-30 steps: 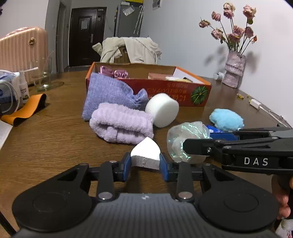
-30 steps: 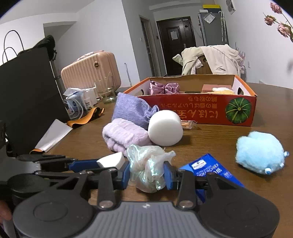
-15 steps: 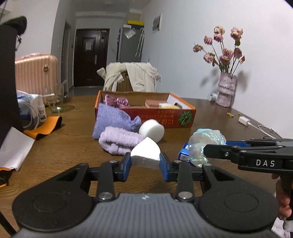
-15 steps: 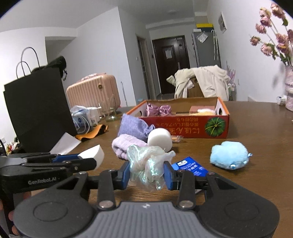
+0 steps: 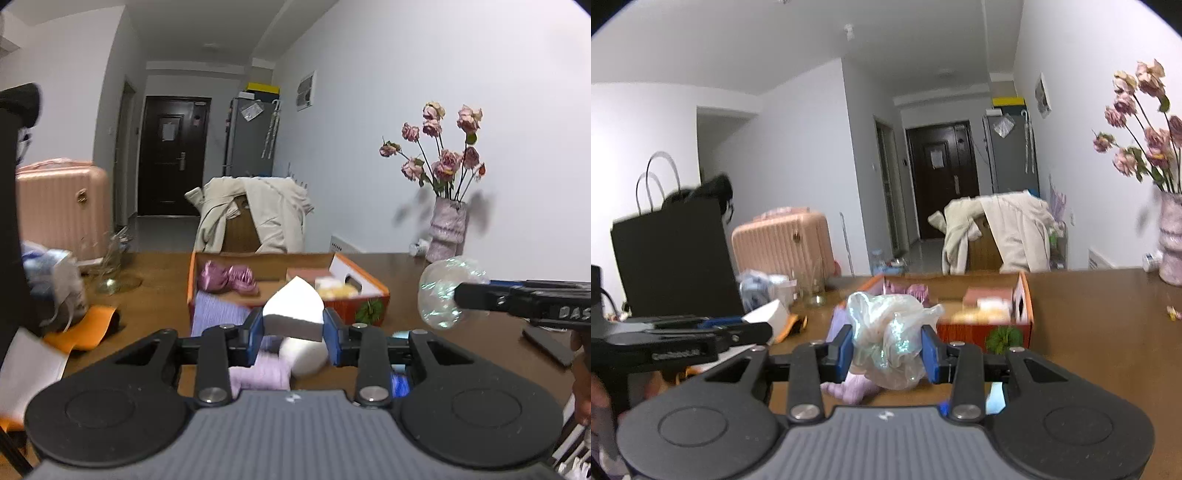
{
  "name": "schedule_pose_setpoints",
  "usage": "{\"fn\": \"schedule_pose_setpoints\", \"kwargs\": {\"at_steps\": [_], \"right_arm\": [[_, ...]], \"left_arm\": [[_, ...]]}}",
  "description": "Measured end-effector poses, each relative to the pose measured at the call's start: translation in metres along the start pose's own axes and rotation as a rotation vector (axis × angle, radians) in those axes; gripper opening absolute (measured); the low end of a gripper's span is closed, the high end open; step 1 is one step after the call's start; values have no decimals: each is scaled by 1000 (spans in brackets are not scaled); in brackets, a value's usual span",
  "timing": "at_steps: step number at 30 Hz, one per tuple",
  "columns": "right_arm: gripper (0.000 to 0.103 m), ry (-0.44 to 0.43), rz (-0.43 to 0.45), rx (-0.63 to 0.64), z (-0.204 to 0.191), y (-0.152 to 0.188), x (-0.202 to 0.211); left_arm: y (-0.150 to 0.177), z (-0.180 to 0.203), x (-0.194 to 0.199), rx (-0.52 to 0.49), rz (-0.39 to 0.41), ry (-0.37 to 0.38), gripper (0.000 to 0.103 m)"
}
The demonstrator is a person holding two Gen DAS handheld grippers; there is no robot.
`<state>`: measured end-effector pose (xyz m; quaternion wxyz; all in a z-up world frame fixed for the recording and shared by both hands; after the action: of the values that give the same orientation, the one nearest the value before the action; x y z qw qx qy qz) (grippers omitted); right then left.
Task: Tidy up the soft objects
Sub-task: 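Carry the bag and wedge sponge into the box and open both grippers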
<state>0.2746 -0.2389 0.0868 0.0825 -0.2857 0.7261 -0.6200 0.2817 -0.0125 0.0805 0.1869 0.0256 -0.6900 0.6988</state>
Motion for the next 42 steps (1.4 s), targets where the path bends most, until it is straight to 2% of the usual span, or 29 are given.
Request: {"fn": "schedule_pose_setpoints", "kwargs": {"at_steps": [3,5,8,13,17,22,25,29,31,33,35,39,42], "right_arm": [[37,-36,13,-32,27,-29,-24],[37,-25,-1,-56,49,-41,-48],[37,-21,-54,-102,83,-52,-93],[38,15,-174,-106,124,-54,-172],[38,4,-246,-152,154,-51,-230],[38,11,-312,-142,176,-44,-284],[38,18,-337,-139,187,-41,-306],[38,12,-360,-159,196,-42,-335],[38,15,-376,-166,200,-42,-351],[38,25,-391,-171,204,-39,-366],[39,39,-402,-178,207,-37,-374],[40,28,-423,-190,209,-29,-385],[41,36,-446,-155,204,-22,-391]], "left_arm": [[-21,-5,-43,-22,-25,-18,35],[-31,-7,-74,-46,-51,-31,35],[-43,-8,-125,-47,-101,-32,35],[-61,-7,-204,-24,-168,-8,36],[-58,-7,-268,4,-277,5,36],[-45,-6,-321,-21,-346,-19,37],[-38,-10,-349,4,-392,-22,37],[-31,-14,-380,14,-433,-60,39],[-31,-18,-392,26,-444,-75,55],[-31,-25,-400,65,-470,-100,56],[-35,-33,-401,83,-461,-111,59],[-43,-48,-394,93,-442,-123,77],[-50,-50,-384,70,-409,-115,79]]}}
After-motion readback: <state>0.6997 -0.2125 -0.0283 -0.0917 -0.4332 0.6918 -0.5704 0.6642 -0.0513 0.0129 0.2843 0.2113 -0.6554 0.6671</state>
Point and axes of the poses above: each gripper's, at about its wrist camera, not at the fingertips, and x roughly against the way its jaws point, z to its right, y to its underside, the point moved 7 cm from there along -x, roughly the way its jaws point, and after that the axes turned 9 degrees about -y, right-handed, at the moved point
